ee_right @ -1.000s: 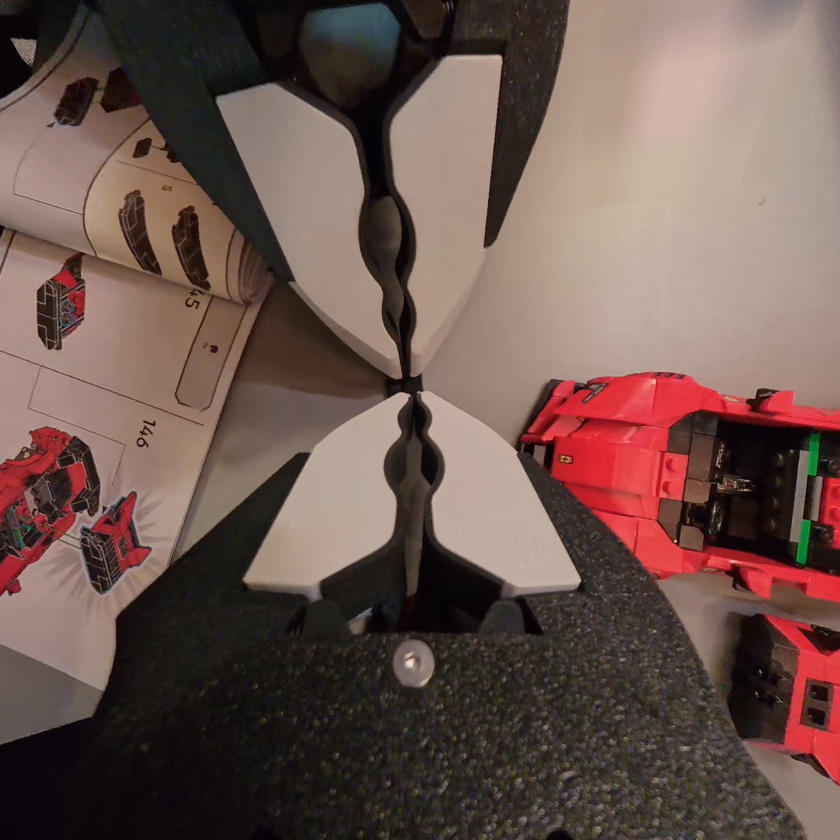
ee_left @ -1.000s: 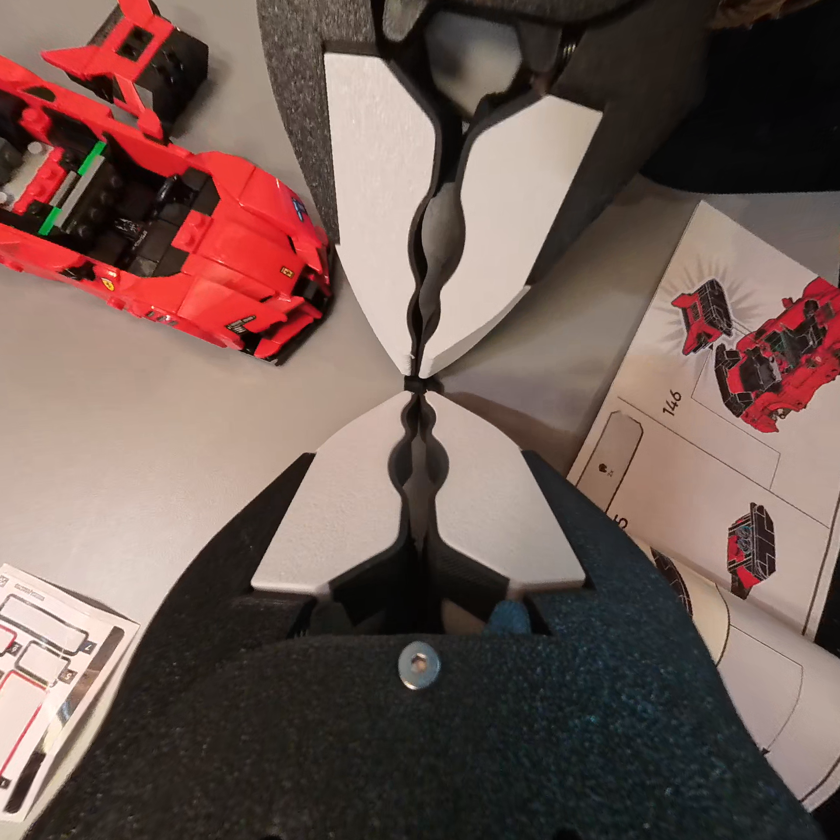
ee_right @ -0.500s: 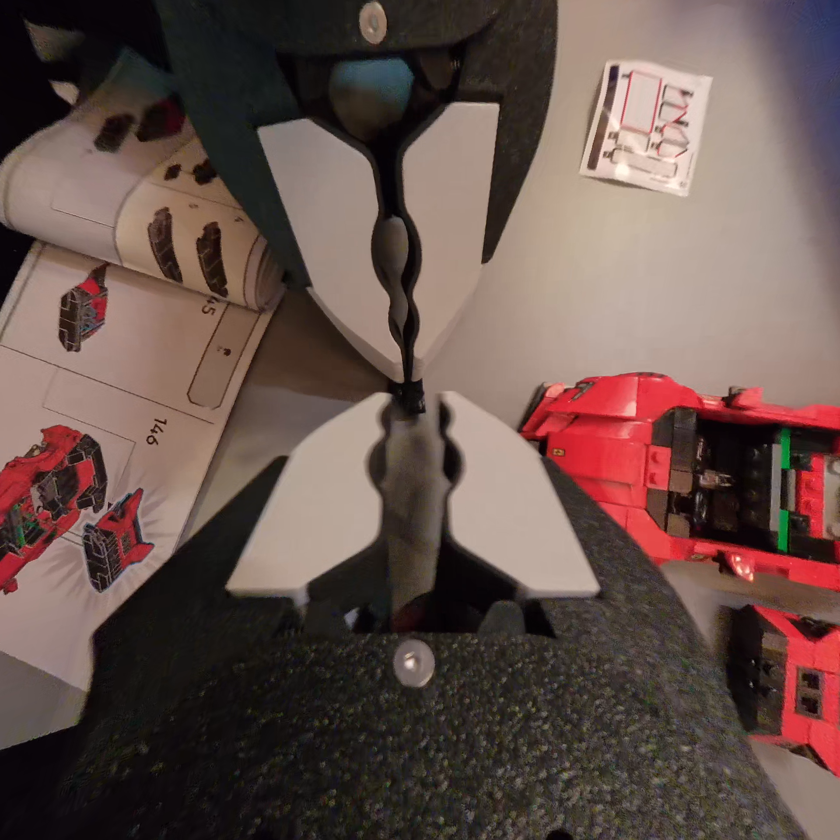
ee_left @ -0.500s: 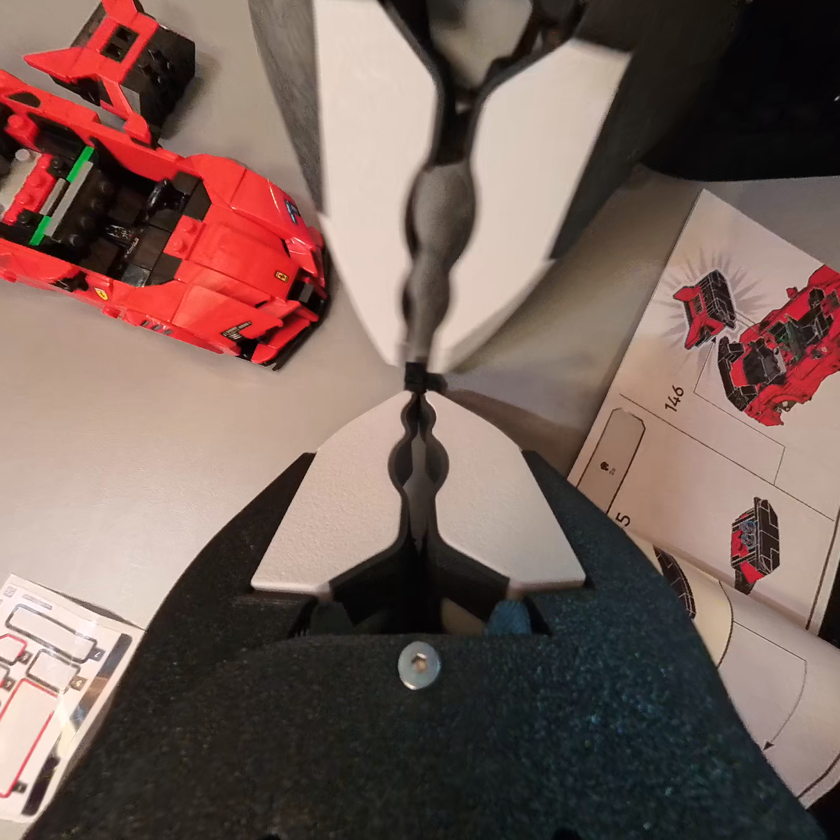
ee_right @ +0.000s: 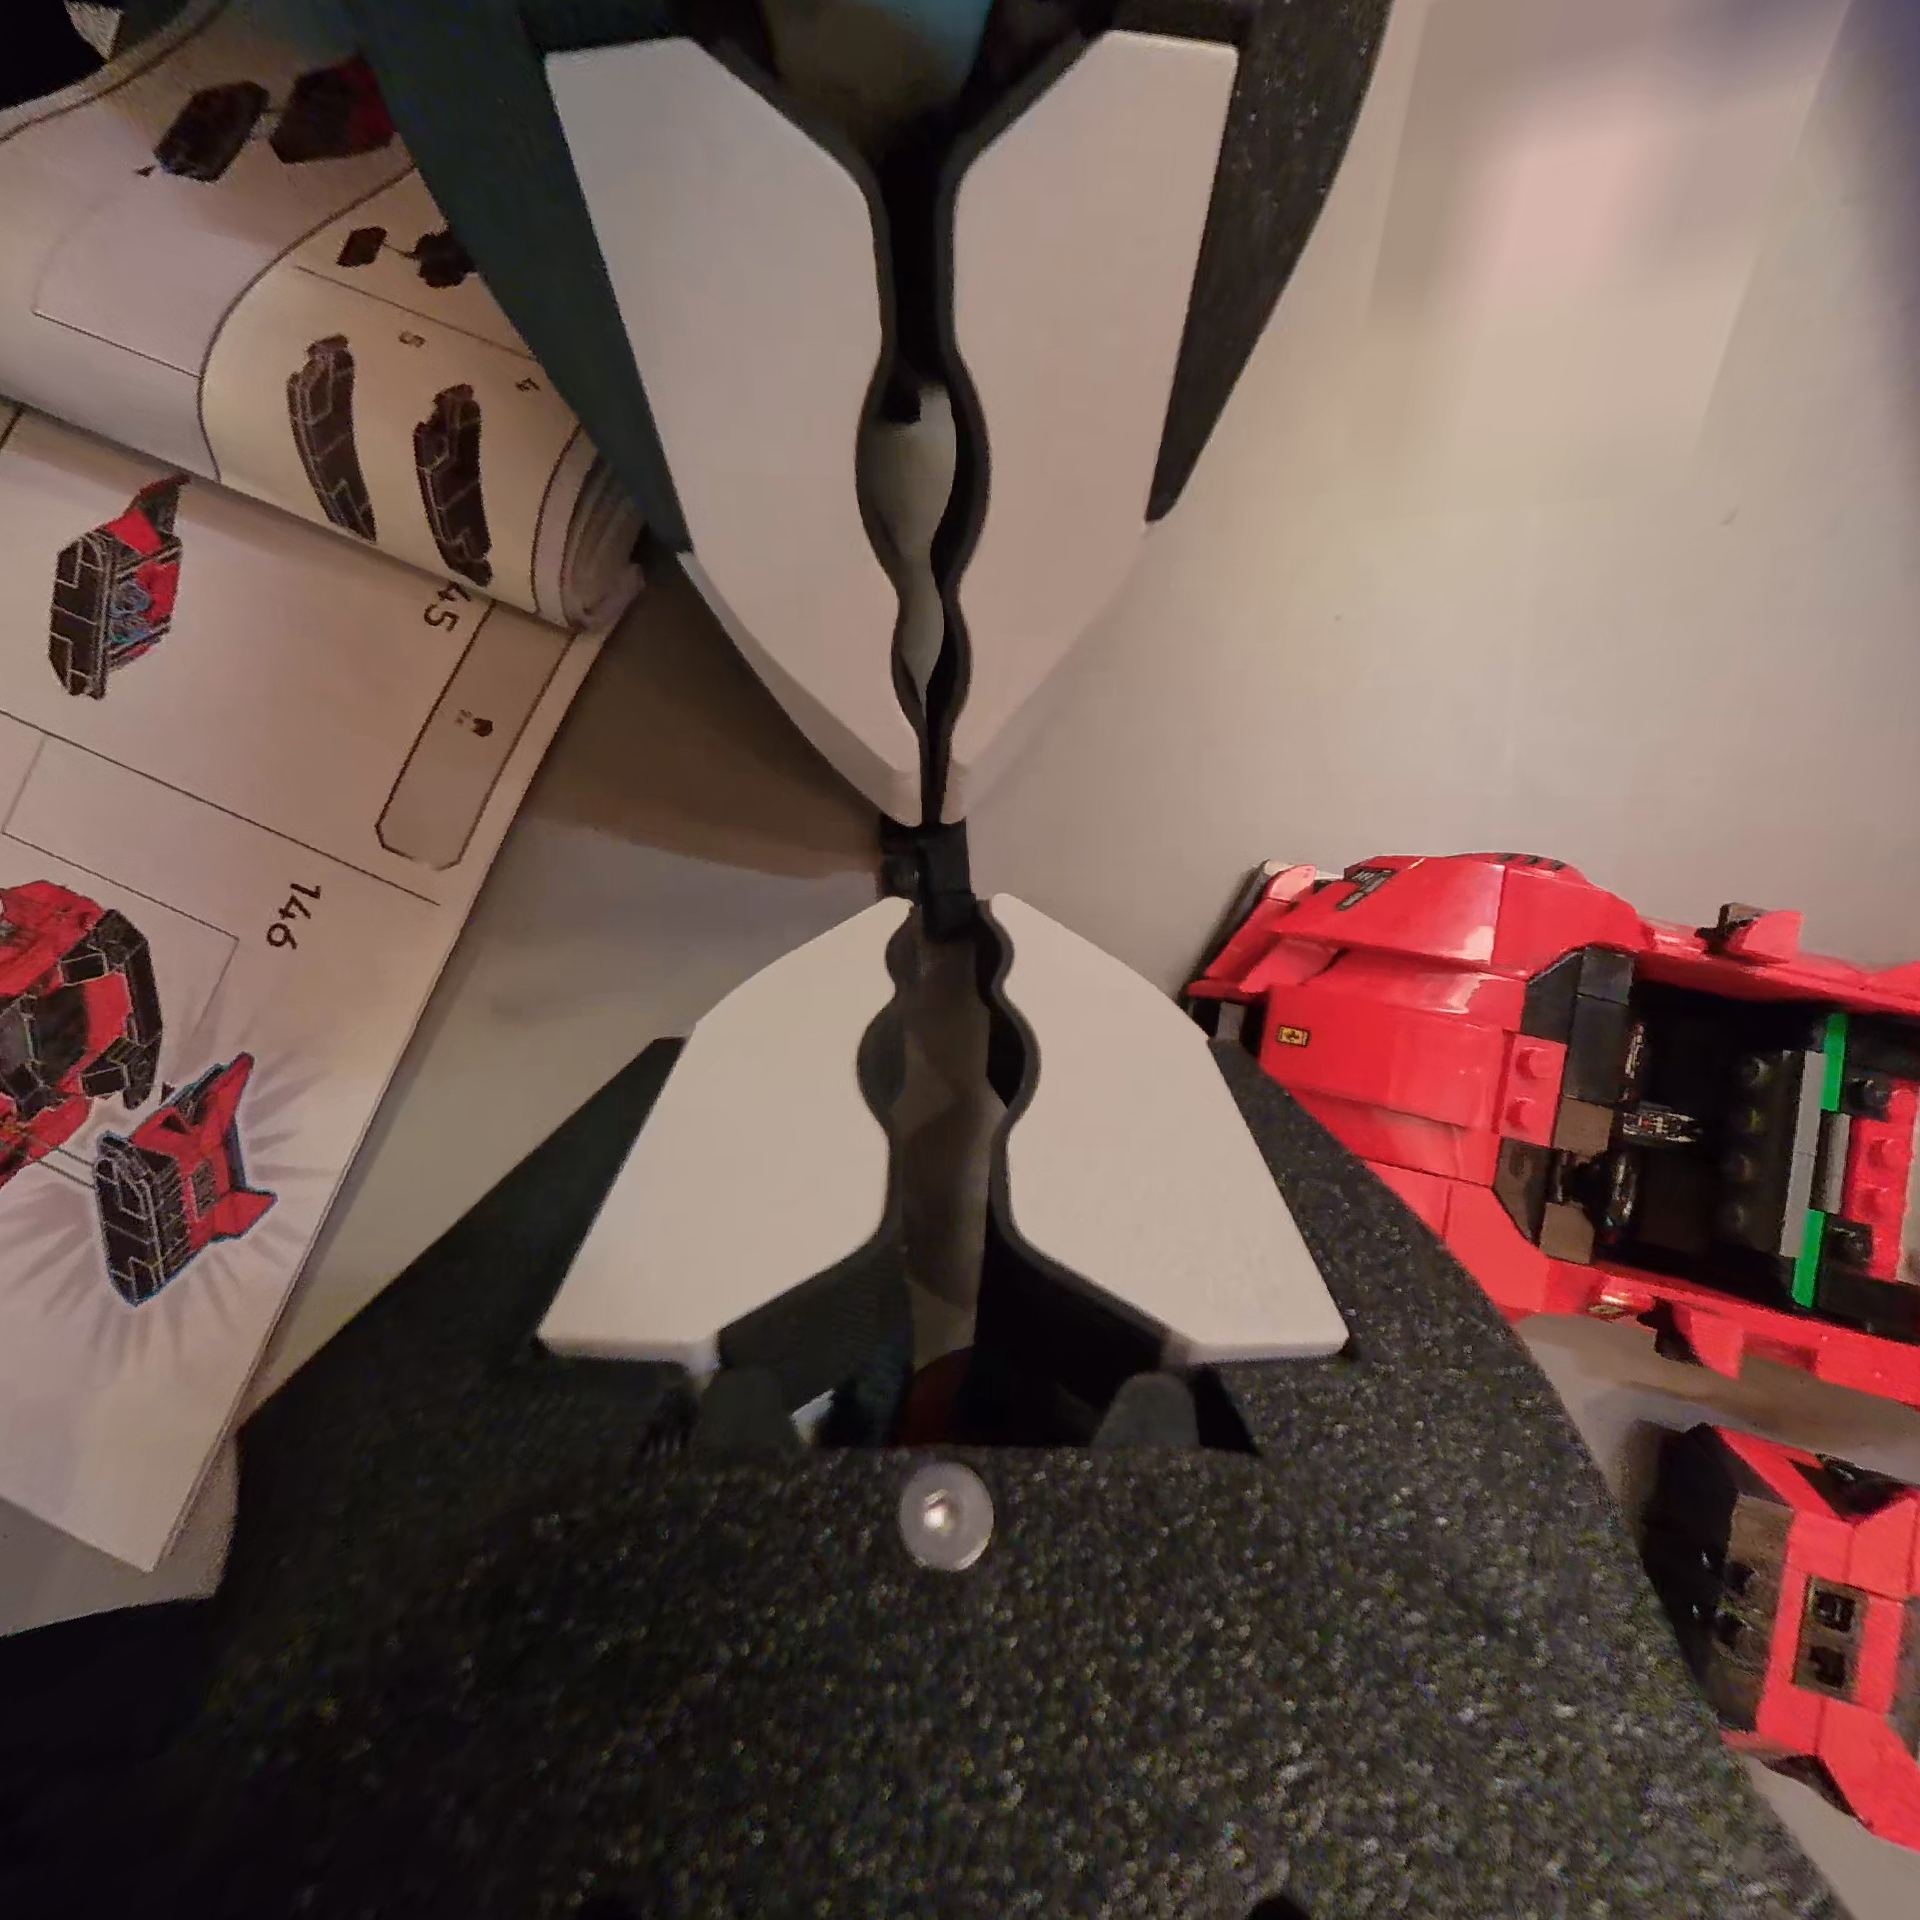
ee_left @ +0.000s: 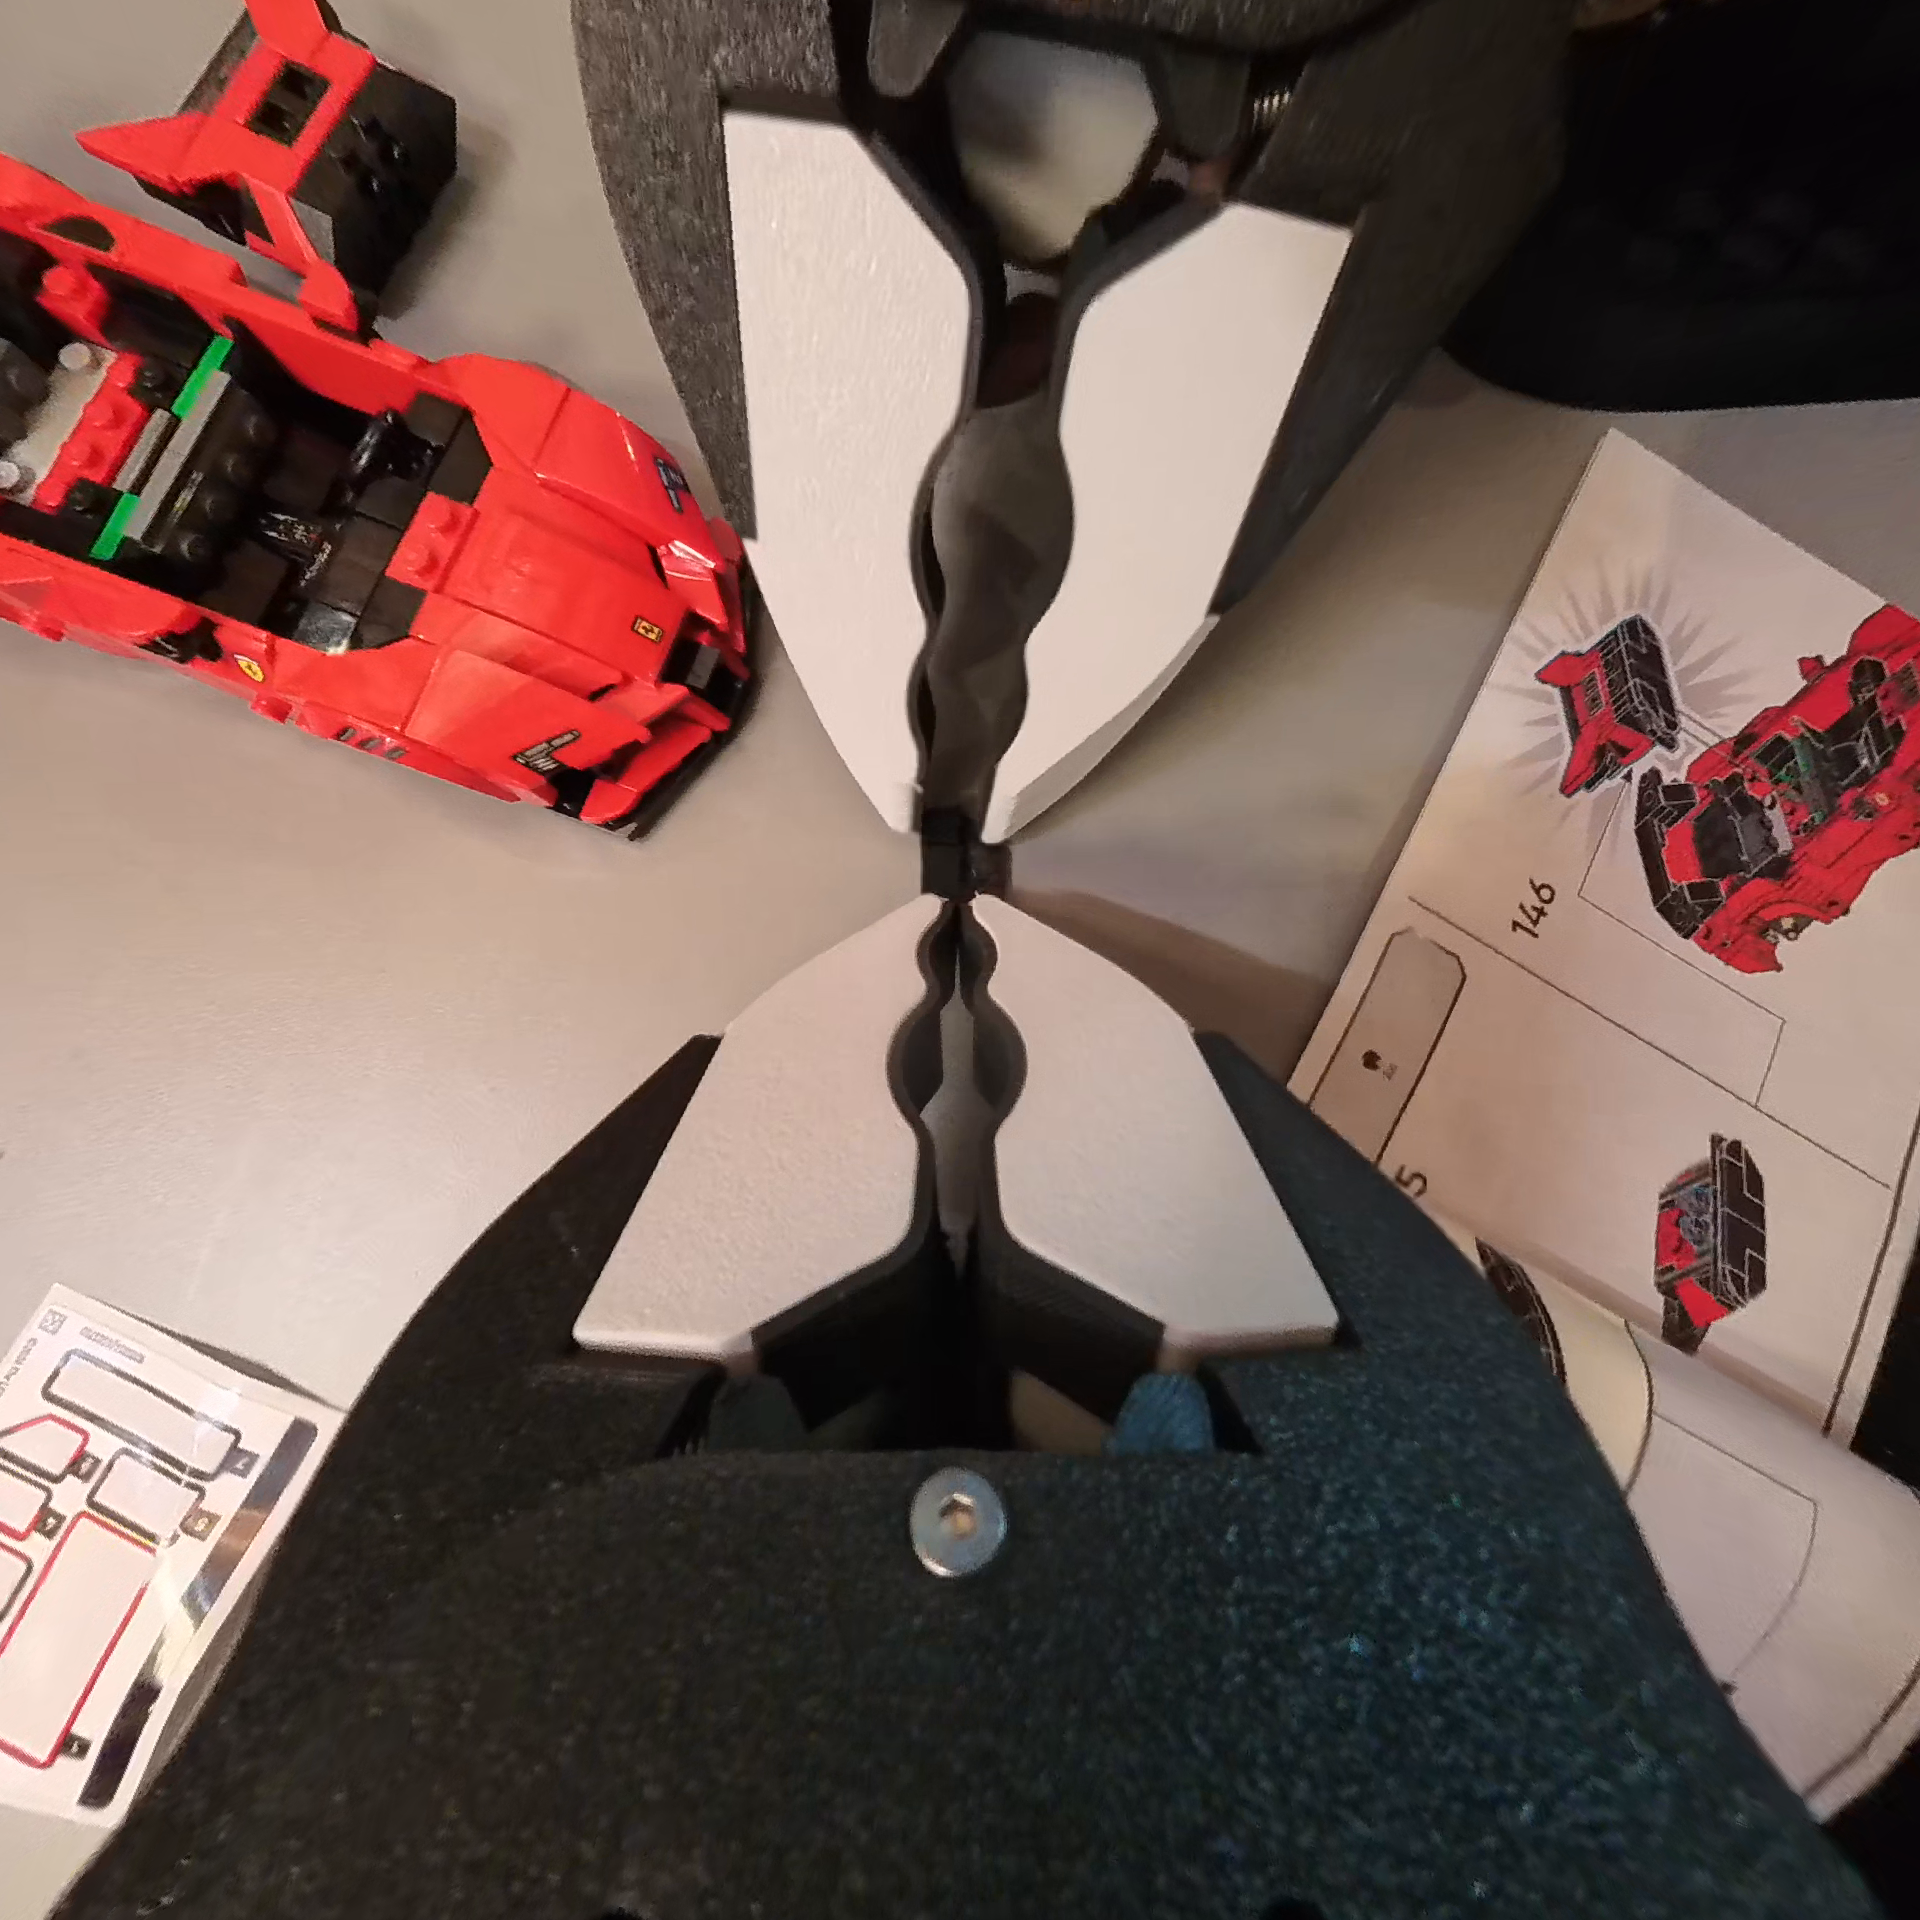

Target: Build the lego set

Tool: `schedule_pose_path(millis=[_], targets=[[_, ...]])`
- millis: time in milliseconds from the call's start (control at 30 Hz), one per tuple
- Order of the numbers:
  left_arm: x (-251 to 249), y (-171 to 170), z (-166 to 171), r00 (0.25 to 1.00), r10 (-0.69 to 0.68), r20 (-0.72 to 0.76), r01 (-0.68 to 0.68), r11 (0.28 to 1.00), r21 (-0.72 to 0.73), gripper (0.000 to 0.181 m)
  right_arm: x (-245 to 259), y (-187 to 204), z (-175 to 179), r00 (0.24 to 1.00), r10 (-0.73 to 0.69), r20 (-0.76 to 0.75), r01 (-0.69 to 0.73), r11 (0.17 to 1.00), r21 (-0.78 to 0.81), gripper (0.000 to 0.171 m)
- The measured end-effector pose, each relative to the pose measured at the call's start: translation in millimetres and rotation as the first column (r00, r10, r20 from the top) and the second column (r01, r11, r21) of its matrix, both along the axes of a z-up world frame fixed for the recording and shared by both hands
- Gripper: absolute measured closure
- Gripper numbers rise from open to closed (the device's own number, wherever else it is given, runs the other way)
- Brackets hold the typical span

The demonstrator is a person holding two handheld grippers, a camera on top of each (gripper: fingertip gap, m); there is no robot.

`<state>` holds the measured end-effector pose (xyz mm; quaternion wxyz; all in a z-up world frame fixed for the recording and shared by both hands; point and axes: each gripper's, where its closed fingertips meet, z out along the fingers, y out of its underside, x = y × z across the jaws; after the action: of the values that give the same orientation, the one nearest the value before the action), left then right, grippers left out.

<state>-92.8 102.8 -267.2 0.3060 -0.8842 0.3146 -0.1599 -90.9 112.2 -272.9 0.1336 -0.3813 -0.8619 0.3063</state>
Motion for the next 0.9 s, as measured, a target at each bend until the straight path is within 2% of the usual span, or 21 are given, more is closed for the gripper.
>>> schedule_pose_path(millis=[467, 533, 633, 900], targets=[[5.0, 3.0, -2.3, 1.0, -0.007, 0.022, 0.007, 1.0, 0.014, 0.181, -0.1, -1.8, -0.3, 0.996, 0.078, 0.049, -0.083, 0.991, 0.103, 0.164], [5.1, 2.8, -2.4, 1.0, -0.01, 0.022, 0.009, 1.0, 0.021, 0.181, -1.7, 0.8, -0.9, 0.996, 0.053, 0.072, -0.06, 0.994, 0.095, 0.154], [5.0, 2.7, -2.5, 1.0, -0.012, 0.022, 0.012, 1.0, 0.019, 0.181, 0.0, -3.3, -0.6, 0.992, 0.098, 0.074, -0.104, 0.991, 0.083, 0.161], [5.0, 1.8, -2.5, 0.999, -0.025, 0.035, 0.025, 1.0, 0.017, 0.181, 0.2, -3.6, -0.9, 0.976, 0.198, 0.092, -0.21, 0.967, 0.146, 0.162]])
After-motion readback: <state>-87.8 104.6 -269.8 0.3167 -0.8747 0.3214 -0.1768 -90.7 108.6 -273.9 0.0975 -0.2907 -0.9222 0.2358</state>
